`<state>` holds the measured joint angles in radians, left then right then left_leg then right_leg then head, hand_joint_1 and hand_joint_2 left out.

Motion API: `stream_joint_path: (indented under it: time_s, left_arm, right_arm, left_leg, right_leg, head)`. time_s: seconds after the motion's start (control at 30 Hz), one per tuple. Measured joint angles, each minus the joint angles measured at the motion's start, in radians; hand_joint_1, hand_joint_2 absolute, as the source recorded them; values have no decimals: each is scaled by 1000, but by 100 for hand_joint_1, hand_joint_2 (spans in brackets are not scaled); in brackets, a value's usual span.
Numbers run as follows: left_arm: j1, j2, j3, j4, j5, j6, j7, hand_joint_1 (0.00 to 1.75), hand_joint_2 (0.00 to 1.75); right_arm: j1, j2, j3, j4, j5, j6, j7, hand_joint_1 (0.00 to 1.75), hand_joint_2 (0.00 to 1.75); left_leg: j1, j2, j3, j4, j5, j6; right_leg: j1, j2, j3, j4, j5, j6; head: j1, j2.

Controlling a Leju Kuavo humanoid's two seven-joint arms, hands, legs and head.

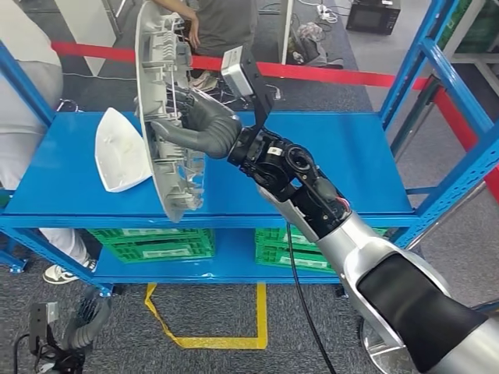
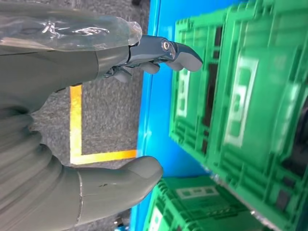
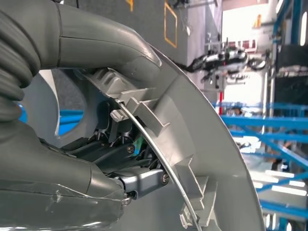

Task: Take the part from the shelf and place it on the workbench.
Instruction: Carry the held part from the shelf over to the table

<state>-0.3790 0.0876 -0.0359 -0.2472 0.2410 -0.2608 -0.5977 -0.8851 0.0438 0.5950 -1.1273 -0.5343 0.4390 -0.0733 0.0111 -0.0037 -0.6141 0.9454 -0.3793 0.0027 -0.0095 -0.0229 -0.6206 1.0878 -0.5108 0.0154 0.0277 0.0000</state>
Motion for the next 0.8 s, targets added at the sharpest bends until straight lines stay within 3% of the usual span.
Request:
stream_joint_path:
  time_s: [0.07,0.1,0.13,0.17,0.23,0.27,0.33,0.4,0.47,0.57,0.6,0.63,0.67,0.73,0.8]
  left_arm:
    - [0,0,0,0,0,0,0,0,175]
    - [1,0,0,0,0,0,0,0,175]
    - [2,-1,0,0,0,0,0,0,175]
    - [2,-1,0,0,0,0,0,0,175]
    - [3,-2,0,0,0,0,0,0,175]
    - [3,-3,0,0,0,0,0,0,175]
    - [5,-3,0,0,0,3,-1,0,175]
    - [11,0,0,0,0,6,-2,0,175]
    - [15,1,-1,0,1,7,-5,0,175]
    - [18,3,-1,0,2,9,-9,0,175]
    - [21,3,-1,0,3,9,-9,0,175]
    - [24,3,-1,0,3,9,-9,0,175]
    - [26,3,-1,0,3,9,-10,0,175]
    - [25,4,-1,0,4,9,-12,0,175]
    - [23,5,-1,0,3,8,-15,0,175]
  right_arm:
    - [2,0,0,3,0,0,0,175,175]
    - [5,0,0,5,0,0,0,175,175]
    - [7,-1,0,7,2,-1,1,175,175]
    - [8,-1,0,8,6,-2,1,175,175]
    - [8,-1,0,9,17,-8,-1,175,175]
    - [6,-1,0,9,21,-11,-3,175,175]
    - [5,-1,0,9,28,-15,-8,175,175]
    - [7,0,0,9,35,-16,-9,175,175]
    - [6,2,1,7,38,-16,-11,175,175]
    - [8,4,1,7,39,-15,-12,175,175]
    - [10,4,1,7,39,-15,-11,175,175]
    - [13,4,1,7,39,-15,-10,175,175]
    - [15,4,2,7,39,-15,-10,175,175]
    - [17,5,2,5,40,-16,-9,175,175]
    - [15,6,1,0,43,-19,-8,175,175]
  left_leg:
    - [-1,-14,2,0,-2,6]
    - [-2,-23,2,1,-3,7]
    - [-2,-33,3,2,-3,7]
    - [-2,-43,5,3,-4,6]
    - [-3,-62,6,7,-8,2]
    - [-3,-71,5,11,-10,-1]
    - [-2,-85,-3,12,-7,-11]
    - [2,-94,-7,11,-5,-21]
    - [0,-68,-24,49,-29,-32]
    - [3,-13,-123,242,-109,-47]
    - [6,-7,-151,293,-120,-50]
    - [8,-4,-161,304,-114,-53]
    - [10,-1,-148,272,-90,-54]
    - [11,25,-75,123,-24,-53]
    - [5,47,-20,17,9,-43]
  right_leg:
    - [0,16,-67,142,-55,1]
    - [0,19,-92,188,-63,1]
    - [0,20,-98,192,-51,1]
    - [0,22,-86,155,-20,-1]
    - [-1,44,-26,14,57,-9]
    - [-2,57,4,-48,78,-12]
    - [-1,70,31,-99,83,-16]
    - [-2,56,40,-110,85,-22]
    - [-8,41,49,-122,90,-31]
    - [-8,16,54,-127,91,-38]
    - [-8,8,54,-127,90,-38]
    - [-8,0,54,-127,89,-37]
    - [-9,-8,55,-127,88,-36]
    - [-8,-22,57,-126,84,-30]
    - [-2,-33,59,-126,80,-20]
  head:
    - [9,0]
    - [12,0]
    - [14,0]
    - [17,0]
    - [22,0]
    - [23,0]
    - [23,0]
    - [24,0]
    - [18,0]
    - [-4,0]
    - [-7,0]
    - [-9,0]
    - [-11,0]
    - [-14,0]
    - [-15,0]
